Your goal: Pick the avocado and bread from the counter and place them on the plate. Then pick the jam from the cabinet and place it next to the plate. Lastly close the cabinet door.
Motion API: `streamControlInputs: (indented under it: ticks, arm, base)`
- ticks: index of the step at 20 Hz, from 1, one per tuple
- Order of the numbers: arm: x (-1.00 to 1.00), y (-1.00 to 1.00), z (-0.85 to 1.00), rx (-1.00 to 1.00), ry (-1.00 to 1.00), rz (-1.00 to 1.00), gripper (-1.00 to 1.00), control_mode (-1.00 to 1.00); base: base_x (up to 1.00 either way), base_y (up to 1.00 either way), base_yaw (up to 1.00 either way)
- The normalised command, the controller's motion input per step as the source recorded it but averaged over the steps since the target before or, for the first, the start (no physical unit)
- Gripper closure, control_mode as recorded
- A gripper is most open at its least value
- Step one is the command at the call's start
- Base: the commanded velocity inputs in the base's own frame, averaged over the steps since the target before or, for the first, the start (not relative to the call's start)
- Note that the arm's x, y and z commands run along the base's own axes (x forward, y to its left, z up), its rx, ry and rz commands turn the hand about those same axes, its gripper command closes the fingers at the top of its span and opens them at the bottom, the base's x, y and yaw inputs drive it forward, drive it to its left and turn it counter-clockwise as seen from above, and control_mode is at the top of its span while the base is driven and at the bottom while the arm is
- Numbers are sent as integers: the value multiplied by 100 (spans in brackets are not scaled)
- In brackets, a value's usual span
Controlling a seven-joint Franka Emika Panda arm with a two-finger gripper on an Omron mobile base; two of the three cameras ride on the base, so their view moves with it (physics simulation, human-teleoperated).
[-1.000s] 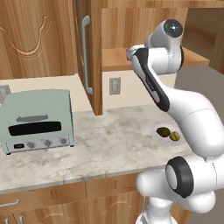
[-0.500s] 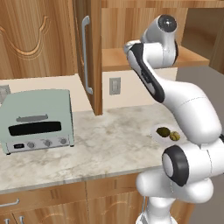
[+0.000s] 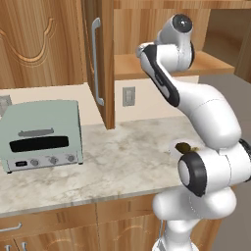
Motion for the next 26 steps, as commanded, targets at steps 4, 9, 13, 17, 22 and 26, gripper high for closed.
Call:
streamControlInputs:
  ticks: [4,9,13,17,22,26]
  arm:
    - [35,0,0,3,12,-1,-100,-100]
    - [35,0,0,1,10,-1,-100,-100]
    - [34,4,0,0,4,0,-100,-100]
    - [24,4,-6,0,5,0,-100,-100]
    - [12,0,-16,0,6,0,-100,-100]
    - [7,0,-19,0,5,0,-100,-100]
  base:
    - [0,0,0]
    - [0,0,0]
    - [0,0,0]
    - [0,0,0]
    - [0,0,0]
    - [0,0,0]
